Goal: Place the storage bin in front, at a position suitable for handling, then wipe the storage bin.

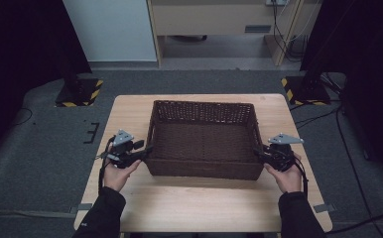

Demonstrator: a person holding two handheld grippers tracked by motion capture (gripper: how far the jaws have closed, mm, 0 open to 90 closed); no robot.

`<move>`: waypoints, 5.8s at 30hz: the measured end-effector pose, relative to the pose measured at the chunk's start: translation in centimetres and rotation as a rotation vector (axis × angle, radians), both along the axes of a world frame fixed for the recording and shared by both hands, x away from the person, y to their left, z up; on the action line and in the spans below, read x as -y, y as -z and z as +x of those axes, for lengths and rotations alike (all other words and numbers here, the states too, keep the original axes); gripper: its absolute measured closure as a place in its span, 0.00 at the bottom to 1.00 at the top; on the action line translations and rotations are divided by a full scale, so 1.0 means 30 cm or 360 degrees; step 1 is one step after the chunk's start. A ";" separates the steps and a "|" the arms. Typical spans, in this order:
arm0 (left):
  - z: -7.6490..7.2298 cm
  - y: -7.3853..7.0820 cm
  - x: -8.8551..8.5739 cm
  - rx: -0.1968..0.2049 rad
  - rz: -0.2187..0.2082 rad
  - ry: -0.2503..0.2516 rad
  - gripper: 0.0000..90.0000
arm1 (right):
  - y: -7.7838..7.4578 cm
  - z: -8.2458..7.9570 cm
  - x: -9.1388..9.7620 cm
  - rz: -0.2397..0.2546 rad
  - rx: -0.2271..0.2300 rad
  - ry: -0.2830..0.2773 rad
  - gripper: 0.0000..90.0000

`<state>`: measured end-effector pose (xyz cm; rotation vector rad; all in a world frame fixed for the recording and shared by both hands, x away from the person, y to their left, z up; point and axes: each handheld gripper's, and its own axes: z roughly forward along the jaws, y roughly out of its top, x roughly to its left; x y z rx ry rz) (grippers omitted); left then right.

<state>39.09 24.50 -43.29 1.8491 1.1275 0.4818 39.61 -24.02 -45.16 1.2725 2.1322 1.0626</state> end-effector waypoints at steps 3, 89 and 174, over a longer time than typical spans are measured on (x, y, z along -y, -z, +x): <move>0.005 -0.011 -0.005 -0.0012 0.0036 -0.0006 0.60 | 0.002 -0.011 -0.001 0.0014 0.0010 0.0001 0.72; -0.124 0.010 0.102 0.0169 -0.0077 -0.0062 0.54 | -0.003 -0.120 0.121 -0.0006 0.0003 0.0105 0.76; -0.013 0.097 -0.118 0.0022 0.0040 -0.0279 0.91 | -0.011 -0.068 0.107 0.0192 0.0051 0.0113 0.45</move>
